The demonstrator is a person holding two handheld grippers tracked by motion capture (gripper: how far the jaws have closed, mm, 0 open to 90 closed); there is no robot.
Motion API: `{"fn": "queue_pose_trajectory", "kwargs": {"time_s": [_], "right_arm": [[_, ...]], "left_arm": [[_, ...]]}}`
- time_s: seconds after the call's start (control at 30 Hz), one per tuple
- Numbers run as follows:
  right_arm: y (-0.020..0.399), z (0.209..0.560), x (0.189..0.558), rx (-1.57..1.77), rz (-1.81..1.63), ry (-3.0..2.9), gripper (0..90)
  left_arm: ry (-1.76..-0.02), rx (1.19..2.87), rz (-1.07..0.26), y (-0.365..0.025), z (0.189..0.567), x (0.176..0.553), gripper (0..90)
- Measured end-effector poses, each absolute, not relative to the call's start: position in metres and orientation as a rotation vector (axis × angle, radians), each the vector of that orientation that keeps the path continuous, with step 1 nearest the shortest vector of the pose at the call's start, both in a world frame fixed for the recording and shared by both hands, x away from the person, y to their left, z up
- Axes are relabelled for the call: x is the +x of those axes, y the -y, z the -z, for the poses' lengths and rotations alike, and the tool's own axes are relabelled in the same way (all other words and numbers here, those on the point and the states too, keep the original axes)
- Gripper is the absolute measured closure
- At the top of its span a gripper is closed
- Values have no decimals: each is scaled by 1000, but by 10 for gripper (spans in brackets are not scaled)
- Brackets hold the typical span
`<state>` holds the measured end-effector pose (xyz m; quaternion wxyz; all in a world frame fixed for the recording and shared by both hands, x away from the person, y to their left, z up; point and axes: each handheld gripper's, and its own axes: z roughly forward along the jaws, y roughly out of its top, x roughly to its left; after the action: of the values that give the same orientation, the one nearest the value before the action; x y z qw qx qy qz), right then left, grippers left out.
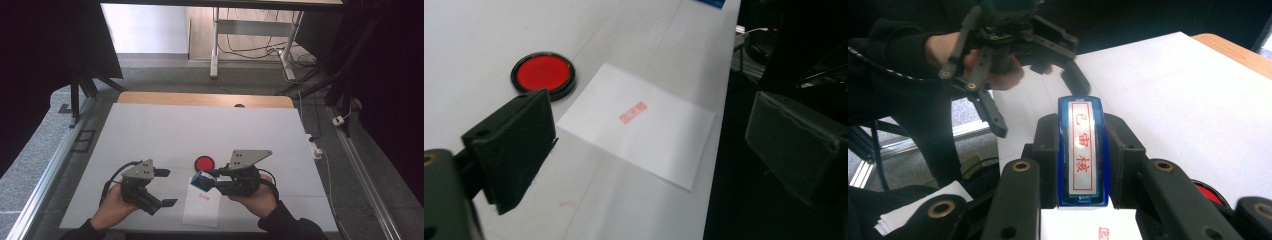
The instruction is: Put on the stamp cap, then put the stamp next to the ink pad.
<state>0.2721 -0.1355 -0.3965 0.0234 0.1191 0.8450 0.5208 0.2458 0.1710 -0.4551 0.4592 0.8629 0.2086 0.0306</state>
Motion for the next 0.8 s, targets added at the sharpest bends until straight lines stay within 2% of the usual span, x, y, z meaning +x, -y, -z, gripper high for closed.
{"fn": "queue_pose_trajectory", "kwargs": {"time_s": [0.8], "right_arm": [[145, 400, 279, 460, -1542, -2595, 716]], "left_arm": [[-730, 2076, -121, -213, 466, 211, 0]]}}
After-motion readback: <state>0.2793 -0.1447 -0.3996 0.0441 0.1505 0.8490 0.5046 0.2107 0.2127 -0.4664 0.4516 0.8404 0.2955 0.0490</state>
